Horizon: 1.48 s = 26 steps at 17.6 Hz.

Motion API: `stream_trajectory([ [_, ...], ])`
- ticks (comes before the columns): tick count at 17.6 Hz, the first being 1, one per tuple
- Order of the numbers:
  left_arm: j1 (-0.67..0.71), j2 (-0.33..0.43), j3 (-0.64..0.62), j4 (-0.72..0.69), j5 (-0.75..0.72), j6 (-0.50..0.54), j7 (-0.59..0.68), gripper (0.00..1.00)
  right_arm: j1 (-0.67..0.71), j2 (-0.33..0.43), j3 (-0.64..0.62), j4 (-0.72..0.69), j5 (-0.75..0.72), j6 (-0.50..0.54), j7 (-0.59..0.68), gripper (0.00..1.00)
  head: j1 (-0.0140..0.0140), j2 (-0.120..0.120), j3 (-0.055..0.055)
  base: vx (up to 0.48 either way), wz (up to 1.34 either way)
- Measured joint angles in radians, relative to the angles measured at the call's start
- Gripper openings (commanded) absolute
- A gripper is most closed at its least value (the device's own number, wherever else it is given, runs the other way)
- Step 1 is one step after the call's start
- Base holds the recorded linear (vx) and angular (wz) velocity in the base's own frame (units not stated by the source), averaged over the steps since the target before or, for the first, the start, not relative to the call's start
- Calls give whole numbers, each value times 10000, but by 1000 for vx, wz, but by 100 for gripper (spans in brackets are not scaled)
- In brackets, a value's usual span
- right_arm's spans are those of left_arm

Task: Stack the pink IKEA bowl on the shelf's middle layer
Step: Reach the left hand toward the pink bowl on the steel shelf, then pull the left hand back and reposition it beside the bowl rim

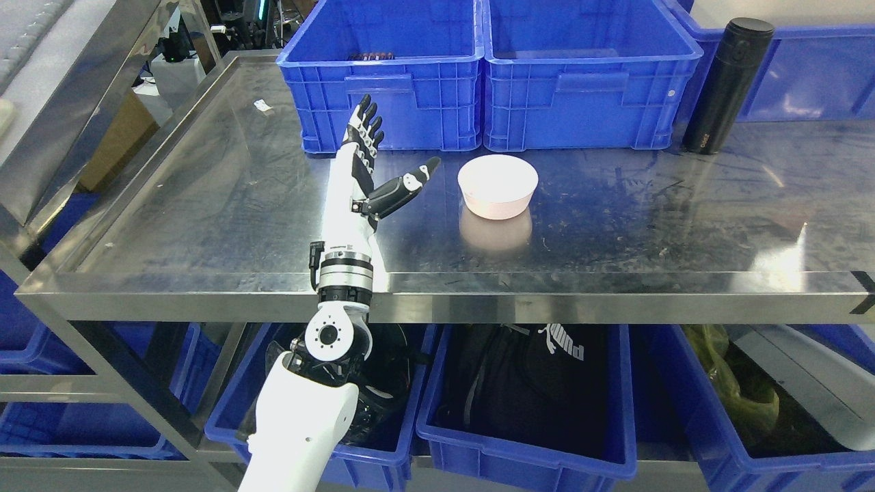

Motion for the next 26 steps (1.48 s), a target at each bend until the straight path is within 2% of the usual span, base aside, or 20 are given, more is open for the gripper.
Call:
stream_trajectory([
  [4, -119, 0, 0, -24, -95, -110, -306, 100, 0, 0, 0, 0, 0, 0, 0, 100, 0, 0, 0, 0, 0],
  [6, -497, 58, -70, -29, -930, -183, -908, 100, 0, 0, 0, 0, 0, 0, 0, 100, 0, 0, 0, 0, 0],
  [8, -1014, 263, -198, -26, -2302, -63, -2042, 100, 0, 0, 0, 0, 0, 0, 0, 100, 0, 0, 0, 0, 0],
  [12, -2254, 780, -399, -10, -5468, 71, -5316, 99, 0, 0, 0, 0, 0, 0, 0, 100, 0, 0, 0, 0, 0],
  [14, -2819, 1008, -485, 0, -6805, -411, -6936, 100, -1, 0, 0, 0, 0, 0, 0, 100, 0, 0, 0, 0, 0],
  [18, -3284, 823, -492, 2, -8240, -955, -8148, 100, 0, 0, 0, 0, 0, 0, 0, 100, 0, 0, 0, 0, 0],
  [20, -3318, 673, -430, 1, -8617, -1681, -8314, 100, 0, 0, 0, 0, 0, 0, 0, 100, 0, 0, 0, 0, 0],
  [22, -3318, 539, -338, 6, -8894, -2053, -8563, 89, 1, 0, 0, 0, 0, 0, 0, 100, 0, 0, 0, 0, 0],
  [23, -3396, 494, -316, 14, -9022, -2155, -8952, 88, 0, 0, 0, 0, 0, 0, 0, 100, 0, 0, 0, 0, 0],
  [25, -3842, 621, -324, 40, -9467, -2228, -10152, 91, 0, 0, 0, 0, 0, 0, 0, 100, 0, 0, 0, 0, 0],
  [26, -4141, 756, -386, 68, -9755, -2258, -10588, 96, 0, 0, 0, 0, 0, 0, 0, 100, 0, 0, 0, 0, 0],
])
